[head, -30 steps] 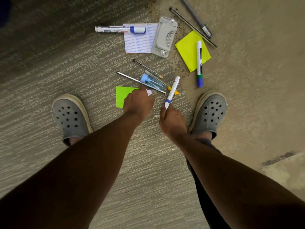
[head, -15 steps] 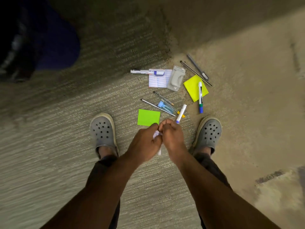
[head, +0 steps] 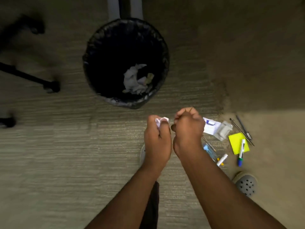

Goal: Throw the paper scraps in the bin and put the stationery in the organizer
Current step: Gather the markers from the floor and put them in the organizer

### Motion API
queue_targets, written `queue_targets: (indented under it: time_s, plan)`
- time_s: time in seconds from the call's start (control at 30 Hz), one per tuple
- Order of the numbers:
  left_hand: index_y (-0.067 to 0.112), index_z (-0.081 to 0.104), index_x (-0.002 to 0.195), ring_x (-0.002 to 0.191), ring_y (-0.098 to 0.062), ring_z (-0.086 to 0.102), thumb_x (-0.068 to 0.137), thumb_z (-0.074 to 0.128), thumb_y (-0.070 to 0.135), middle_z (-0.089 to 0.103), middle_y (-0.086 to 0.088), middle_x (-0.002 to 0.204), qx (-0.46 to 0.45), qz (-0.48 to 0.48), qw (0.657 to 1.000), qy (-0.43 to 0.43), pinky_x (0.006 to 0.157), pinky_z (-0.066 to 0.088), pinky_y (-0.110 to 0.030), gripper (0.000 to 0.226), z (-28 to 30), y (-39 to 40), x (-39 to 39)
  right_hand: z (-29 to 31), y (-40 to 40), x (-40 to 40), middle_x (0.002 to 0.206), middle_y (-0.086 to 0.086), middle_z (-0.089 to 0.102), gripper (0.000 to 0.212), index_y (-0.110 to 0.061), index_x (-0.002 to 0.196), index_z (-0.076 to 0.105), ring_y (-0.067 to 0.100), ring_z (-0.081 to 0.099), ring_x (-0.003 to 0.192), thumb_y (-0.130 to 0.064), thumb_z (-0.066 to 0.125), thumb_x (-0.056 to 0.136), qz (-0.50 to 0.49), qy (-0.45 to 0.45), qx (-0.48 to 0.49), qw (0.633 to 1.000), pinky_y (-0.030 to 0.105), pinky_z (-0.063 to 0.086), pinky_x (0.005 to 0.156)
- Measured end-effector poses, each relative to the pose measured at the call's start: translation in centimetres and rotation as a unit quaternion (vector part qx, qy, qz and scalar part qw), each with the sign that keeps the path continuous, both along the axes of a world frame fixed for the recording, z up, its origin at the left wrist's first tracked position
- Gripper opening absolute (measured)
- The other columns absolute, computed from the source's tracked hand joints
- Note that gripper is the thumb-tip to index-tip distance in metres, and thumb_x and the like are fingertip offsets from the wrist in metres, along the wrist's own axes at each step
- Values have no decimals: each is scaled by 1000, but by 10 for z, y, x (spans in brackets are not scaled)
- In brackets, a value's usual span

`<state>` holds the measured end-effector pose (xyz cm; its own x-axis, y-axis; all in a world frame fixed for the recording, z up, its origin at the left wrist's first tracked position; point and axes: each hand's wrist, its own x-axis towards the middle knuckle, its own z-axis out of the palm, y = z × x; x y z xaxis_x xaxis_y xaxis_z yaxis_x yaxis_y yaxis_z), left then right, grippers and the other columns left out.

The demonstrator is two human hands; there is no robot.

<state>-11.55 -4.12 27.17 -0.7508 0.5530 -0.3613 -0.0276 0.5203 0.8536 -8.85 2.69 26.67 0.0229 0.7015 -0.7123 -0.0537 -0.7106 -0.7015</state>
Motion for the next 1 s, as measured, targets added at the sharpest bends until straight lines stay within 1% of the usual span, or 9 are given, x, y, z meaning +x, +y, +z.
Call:
queue_targets:
  time_s: [0.1, 0.2, 0.3, 0.4, 0.47, 0.6, 0.7, 0.8, 1.0]
  plan:
    - [12, 42, 78, 49, -11, 39, 89, 36, 23, 42, 3, 58, 43, 42, 993, 100, 47, 36, -38, 16, 22, 15, -51, 14, 17, -42, 48, -2, 40, 36, -19, 51, 48, 12, 31, 45, 9, 36, 71, 11, 19, 87, 996, 20, 22, 49]
    - [12, 41, 74, 42, -5, 35, 86, 34, 21, 36, 11, 53, 52, 63, 967, 241, 41, 27, -20, 16, 34, 32, -105, 24, 33, -79, 43, -13, 42, 26, -15, 50, 48, 2, 36, 42, 5, 37, 62, 72, 52, 211, 973, 15, 28, 42]
    - [11, 43, 76, 46, 3, 46, 89, 40, 14, 34, 16, 54, 31, 90, 949, 301, 42, 26, -10, 14, 24, 51, -148, 12, 53, -118, 47, -14, 50, 27, -19, 55, 54, -2, 46, 47, -8, 45, 77, 134, -51, 240, 960, 20, 36, 51]
    - [7, 52, 92, 60, -4, 55, 93, 45, 25, 54, 9, 66, -32, 87, 945, 315, 52, 28, -13, 19, -1, 63, -182, -7, 72, -154, 83, -8, 61, 26, -16, 94, 62, 10, 57, 78, -29, 39, 98, 265, -73, 207, 939, 30, 41, 74]
    - [7, 49, 113, 91, -24, 64, 94, 44, 37, 67, -7, 99, -137, 11, 952, 274, 66, 34, -23, 36, -24, 65, -200, -18, 77, -163, 116, 0, 60, 41, -22, 122, 54, 17, 56, 100, -46, 27, 101, 386, -97, 195, 896, 28, 37, 84]
    - [13, 35, 142, 123, -35, 51, 96, 39, 46, 52, -17, 137, -257, -151, 932, 208, 91, 43, -35, 56, -53, 56, -207, -31, 72, -153, 147, 4, 45, 51, -16, 142, 41, 21, 41, 135, -44, 26, 103, 436, -118, 256, 854, 24, 30, 104]
    - [9, 32, 147, 135, -29, 42, 99, 32, 44, 43, -15, 148, -165, -150, 932, 287, 107, 40, -41, 60, -50, 44, -182, -34, 55, -128, 151, 12, 39, 50, -8, 143, 41, 26, 30, 142, -36, 35, 102, 419, -164, 362, 816, 35, 26, 116]
    - [3, 35, 145, 140, -28, 37, 101, 29, 38, 39, -15, 150, -73, -145, 922, 353, 111, 34, -46, 56, -48, 25, -145, -38, 37, -94, 142, 19, 48, 46, -1, 134, 51, 33, 39, 137, -30, 42, 98, 382, -182, 469, 775, 42, 33, 112]
    - [1, 48, 136, 139, -26, 38, 100, 35, 26, 43, -16, 148, -27, -238, 928, 287, 113, 32, -49, 46, -71, -24, -47, -72, -9, 11, 134, 15, 56, 40, -1, 120, 60, 28, 49, 126, -29, 42, 98, 356, -230, 444, 790, 44, 35, 109]
